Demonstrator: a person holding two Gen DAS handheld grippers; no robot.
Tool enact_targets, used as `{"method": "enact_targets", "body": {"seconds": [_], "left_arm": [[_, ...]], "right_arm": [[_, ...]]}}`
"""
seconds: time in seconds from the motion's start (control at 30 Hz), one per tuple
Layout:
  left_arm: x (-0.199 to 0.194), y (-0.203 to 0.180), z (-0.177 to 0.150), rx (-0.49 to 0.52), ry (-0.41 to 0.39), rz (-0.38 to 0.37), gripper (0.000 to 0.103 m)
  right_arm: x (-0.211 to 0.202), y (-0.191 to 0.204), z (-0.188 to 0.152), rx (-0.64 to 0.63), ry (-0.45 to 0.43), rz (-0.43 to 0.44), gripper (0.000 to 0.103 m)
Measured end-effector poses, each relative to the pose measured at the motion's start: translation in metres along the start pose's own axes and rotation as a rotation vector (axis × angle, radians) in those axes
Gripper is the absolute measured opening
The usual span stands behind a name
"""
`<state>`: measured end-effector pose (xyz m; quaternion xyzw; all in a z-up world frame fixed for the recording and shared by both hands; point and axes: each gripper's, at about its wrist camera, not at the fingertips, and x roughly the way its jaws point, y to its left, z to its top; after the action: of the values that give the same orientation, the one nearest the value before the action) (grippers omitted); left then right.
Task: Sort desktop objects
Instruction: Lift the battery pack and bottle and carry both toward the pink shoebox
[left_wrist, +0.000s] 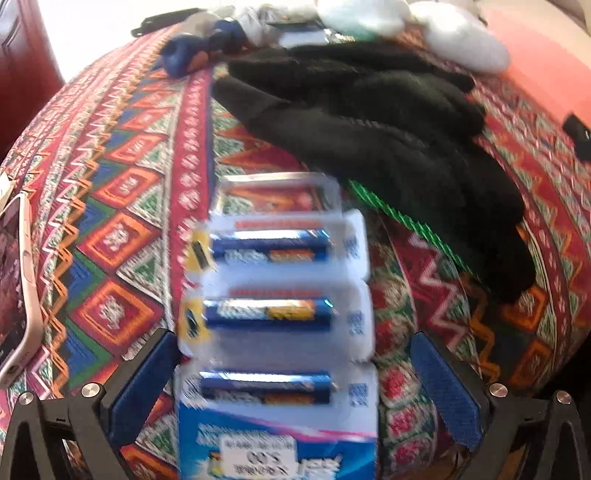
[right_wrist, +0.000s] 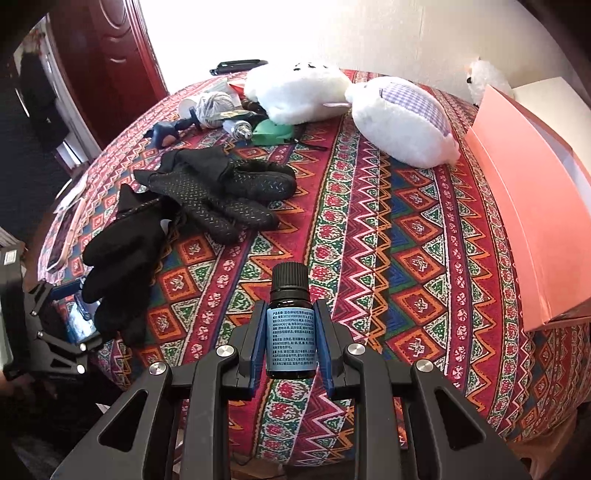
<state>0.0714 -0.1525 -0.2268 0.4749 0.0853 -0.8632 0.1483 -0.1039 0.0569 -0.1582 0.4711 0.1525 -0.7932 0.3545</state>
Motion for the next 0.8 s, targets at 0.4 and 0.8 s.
{"method": "enact_targets", "body": {"seconds": [0.4,0.8], "left_arm": [[-0.028,0.029,-0.011,-0.205,-0.094,-0.163,0.064],[-0.077,0.014,0.009,-0.144,-0.219,-0.212,0.065]], "right_arm": [[-0.013,-0.004,-0.008,0.02,-0.035,0.006,0.026],[-0.03,-0.003,-0.006,0.028,-0.083,0.0,0.026]]}}
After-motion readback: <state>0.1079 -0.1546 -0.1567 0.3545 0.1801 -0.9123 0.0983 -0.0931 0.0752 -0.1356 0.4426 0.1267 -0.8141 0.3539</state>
